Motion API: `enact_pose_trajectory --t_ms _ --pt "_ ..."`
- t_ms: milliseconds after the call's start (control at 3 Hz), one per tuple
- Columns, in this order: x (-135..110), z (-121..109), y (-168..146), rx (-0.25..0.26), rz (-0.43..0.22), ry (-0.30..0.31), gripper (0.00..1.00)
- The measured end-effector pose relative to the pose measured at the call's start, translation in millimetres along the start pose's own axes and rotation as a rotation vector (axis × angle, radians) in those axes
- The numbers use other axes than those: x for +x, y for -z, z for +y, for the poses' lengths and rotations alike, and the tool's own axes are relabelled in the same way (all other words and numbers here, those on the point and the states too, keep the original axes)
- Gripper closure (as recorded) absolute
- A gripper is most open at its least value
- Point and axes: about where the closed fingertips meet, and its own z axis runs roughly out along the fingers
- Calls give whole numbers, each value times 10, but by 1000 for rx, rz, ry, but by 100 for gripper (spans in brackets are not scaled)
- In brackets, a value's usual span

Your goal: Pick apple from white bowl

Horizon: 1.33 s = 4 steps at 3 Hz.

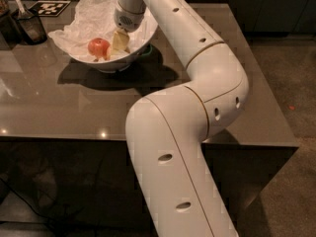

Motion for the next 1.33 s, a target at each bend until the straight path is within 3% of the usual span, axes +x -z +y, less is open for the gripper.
enact_pose_trajectory --t_ms 667,1000,1333 --pt "31 5 -65 -12 5 0 16" --pt "29 25 -119 -19 7 -2 34" --pt "-38 48 -82 -7 11 12 58"
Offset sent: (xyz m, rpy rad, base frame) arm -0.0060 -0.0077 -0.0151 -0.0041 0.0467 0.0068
